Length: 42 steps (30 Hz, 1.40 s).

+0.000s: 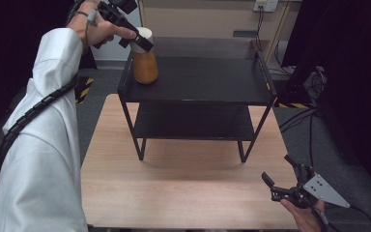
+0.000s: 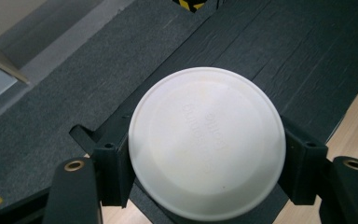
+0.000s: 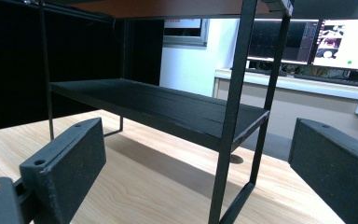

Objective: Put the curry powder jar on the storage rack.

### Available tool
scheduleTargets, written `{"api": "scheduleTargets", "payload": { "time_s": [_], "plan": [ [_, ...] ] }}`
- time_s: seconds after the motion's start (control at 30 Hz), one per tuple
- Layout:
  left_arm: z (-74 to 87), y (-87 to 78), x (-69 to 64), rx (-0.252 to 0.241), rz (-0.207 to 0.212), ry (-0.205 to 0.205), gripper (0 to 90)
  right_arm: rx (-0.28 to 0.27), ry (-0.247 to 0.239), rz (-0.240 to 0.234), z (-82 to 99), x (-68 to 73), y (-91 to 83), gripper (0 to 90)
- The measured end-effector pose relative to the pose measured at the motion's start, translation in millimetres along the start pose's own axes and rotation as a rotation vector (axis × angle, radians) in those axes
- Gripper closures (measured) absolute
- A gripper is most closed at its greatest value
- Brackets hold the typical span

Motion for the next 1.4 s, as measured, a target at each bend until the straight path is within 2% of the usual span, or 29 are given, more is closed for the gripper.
{"api": "scheduleTargets", "payload": {
  "time_s": [0.03,0.13,0.17,0.2,0.23,0.27,0.3,0.37,0.4,0.43,0.47,0.5,0.53,0.57,0.6,0.7,0.73,0.77,0.8,0.9,1.0,1.03,1.07,1.1,1.13,1.17,1.2,1.23,1.4],
  "plan": [
    [2.1,0.7,3.7,-0.01,0.011,-0.015,32.0,0.001,-0.001,-0.002,0.1,0.0,0.4,3.8],
    [3.5,0.6,4.6,-0.015,0.012,-0.01,31.3,0.003,0.0,-0.003,-0.1,0.4,0.7,3.9],
    [5.9,-0.4,4.5,-0.039,0.001,-0.015,30.2,0.002,-0.002,-0.003,-0.5,0.9,0.7,3.9],
    [5.9,-0.4,4.5,-0.039,0.001,-0.015,21.8,0.002,-0.002,-0.003,-0.5,0.9,0.7,3.9],
    [7.9,-6.1,4.8,-0.083,0.019,-0.038,17.6,0.01,-0.002,-0.006,-0.8,1.2,1.1,3.9],
    [7.9,-6.1,4.8,-0.083,0.019,-0.038,15.4,0.01,-0.002,-0.006,-0.8,1.2,1.1,3.9],
    [7.5,-14.5,-0.7,-0.096,-0.003,-0.016,13.6,0.013,0.0,-0.011,-0.6,1.3,1.1,4.0],
    [9.5,-25.7,-2.8,-0.121,0.016,-0.018,10.2,0.015,-0.001,-0.013,-1.0,1.7,1.2,4.0],
    [9.5,-25.7,-2.8,-0.121,0.016,-0.018,10.3,0.015,-0.001,-0.013,-1.0,1.7,1.2,4.0],
    [12.9,-38.1,-8.7,-0.137,0.015,0.022,10.1,0.012,-0.001,-0.016,-1.3,1.9,1.4,4.0],
    [12.9,-38.1,-8.7,-0.137,0.015,0.022,9.5,0.012,-0.001,-0.016,-1.3,1.9,1.4,4.0],
    [18.1,-51.7,-15.0,-0.143,0.027,0.053,9.2,0.013,-0.002,-0.018,-1.4,2.3,2.0,4.0],
    [18.1,-51.7,-15.0,-0.143,0.027,0.053,8.8,0.013,-0.002,-0.018,-1.4,2.3,2.0,4.0],
    [24.7,-61.5,-20.8,-0.149,0.05,0.102,8.6,0.014,-0.003,-0.019,-1.6,2.4,2.3,4.0],
    [24.7,-61.5,-20.8,-0.149,0.05,0.102,7.7,0.014,-0.002,-0.018,-1.7,2.6,2.2,4.0],
    [39.4,-78.8,-33.8,-0.145,0.072,0.171,7.1,0.016,-0.004,-0.018,-1.7,2.8,2.4,4.0],
    [41.8,-81.1,-35.1,-0.145,0.077,0.173,7.0,0.017,-0.005,-0.017,-1.8,3.1,2.6,4.0],
    [54.6,-90.9,-42.2,-0.162,0.085,0.201,6.7,0.018,-0.005,-0.018,-1.9,3.2,2.8,4.1],
    [54.6,-90.9,-42.2,-0.162,0.085,0.201,6.7,0.018,-0.005,-0.018,-1.9,3.2,2.8,4.1],
    [72.1,-100.0,-49.8,-0.181,0.1,0.225,6.6,0.026,-0.007,-0.028,-2.3,3.5,4.2,4.6],
    [91.0,-106.3,-56.8,-0.193,0.136,0.244,6.6,0.031,-0.01,-0.032,-2.4,4.1,4.7,4.6],
    [102.3,-108.7,-61.8,-0.193,0.147,0.263,6.3,0.033,-0.008,-0.034,-2.5,4.3,5.4,4.5],
    [102.3,-108.7,-61.8,-0.193,0.147,0.263,6.3,0.033,-0.008,-0.034,-2.5,4.3,5.4,4.5],
    [112.8,-110.2,-65.0,-0.195,0.157,0.281,6.3,0.035,-0.012,-0.035,-2.8,4.6,6.0,4.5],
    [112.8,-110.2,-65.0,-0.195,0.157,0.281,6.1,0.035,-0.013,-0.035,-2.8,4.7,6.3,4.5],
    [124.1,-111.2,-66.2,-0.212,0.172,0.283,6.1,0.037,-0.015,-0.036,-2.9,4.8,6.6,4.5],
    [124.1,-111.2,-66.2,-0.212,0.172,0.283,6.0,0.037,-0.015,-0.036,-2.9,4.8,6.6,4.5],
    [132.9,-112.7,-68.6,-0.211,0.167,0.29,6.0,0.04,-0.016,-0.038,-3.0,5.1,7.5,4.5],
    [147.9,-116.2,-73.0,-0.207,0.162,0.296,5.2,0.044,-0.016,-0.043,-2.6,5.0,11.2,4.5]
  ]
}}
Point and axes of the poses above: each handheld gripper's, and its own axes: y roughly forward along the jaws, z roughly out of its underside, x roughly to its left, the point moved 5 cm from there along y, roughly forward along the jaws, and after that the axes turned 14 degrees about -y, right-handed, at the moved point
